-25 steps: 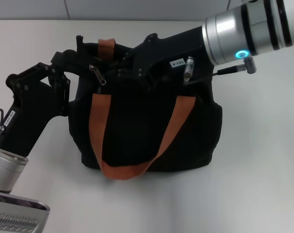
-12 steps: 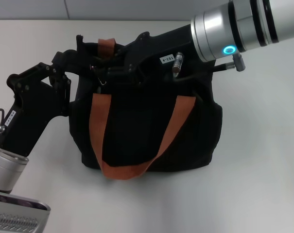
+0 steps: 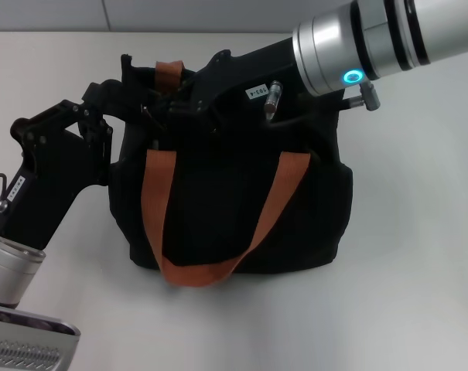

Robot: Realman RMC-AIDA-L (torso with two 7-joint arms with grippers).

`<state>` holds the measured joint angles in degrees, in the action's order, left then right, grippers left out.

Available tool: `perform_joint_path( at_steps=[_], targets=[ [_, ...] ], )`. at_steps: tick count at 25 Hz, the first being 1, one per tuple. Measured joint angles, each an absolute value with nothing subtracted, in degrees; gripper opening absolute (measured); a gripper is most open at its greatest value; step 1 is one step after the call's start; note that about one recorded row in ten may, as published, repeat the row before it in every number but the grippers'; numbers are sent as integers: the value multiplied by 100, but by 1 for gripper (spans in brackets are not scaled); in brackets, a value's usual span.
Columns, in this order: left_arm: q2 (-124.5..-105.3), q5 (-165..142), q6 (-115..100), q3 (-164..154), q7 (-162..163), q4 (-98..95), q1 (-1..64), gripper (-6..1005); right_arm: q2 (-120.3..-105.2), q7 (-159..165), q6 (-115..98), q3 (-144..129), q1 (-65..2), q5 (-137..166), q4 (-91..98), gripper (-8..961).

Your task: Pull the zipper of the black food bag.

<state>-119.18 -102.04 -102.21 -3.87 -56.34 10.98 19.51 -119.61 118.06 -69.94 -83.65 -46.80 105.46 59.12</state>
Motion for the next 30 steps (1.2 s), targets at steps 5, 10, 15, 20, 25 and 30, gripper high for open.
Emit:
perform_joint_path(
  at_steps=[5, 10, 15, 20, 25, 30],
  targets=[
    [-11918, -10204, -10221, -383, -5634, 1098, 1947, 17, -11961, 11707, -7053, -8409, -4727, 10547, 5917, 30],
    [-11918, -10204, -10222, -363, -5634, 1098, 1926, 18, -11946, 11547, -7089, -8398, -4685, 10549, 5992, 2],
    [-11918, -10204, -10222, -351, -5630, 1083, 1915, 18, -11931, 11547, -7229, -8373, -4685, 10670, 6087, 0],
    [-11918, -10204, -10211, -351, -5622, 1081, 1906, 17, -11927, 11680, -7383, -8351, -4677, 10945, 6259, 5],
    [-11918, -10204, -10202, -370, -5635, 1085, 1907, 17, -11927, 11849, -7478, -8343, -4661, 11054, 6295, 24],
    [-11918, -10204, -10218, -381, -5640, 1073, 1907, 17, -11954, 11936, -7327, -8376, -4615, 11023, 6269, 42]
  ],
)
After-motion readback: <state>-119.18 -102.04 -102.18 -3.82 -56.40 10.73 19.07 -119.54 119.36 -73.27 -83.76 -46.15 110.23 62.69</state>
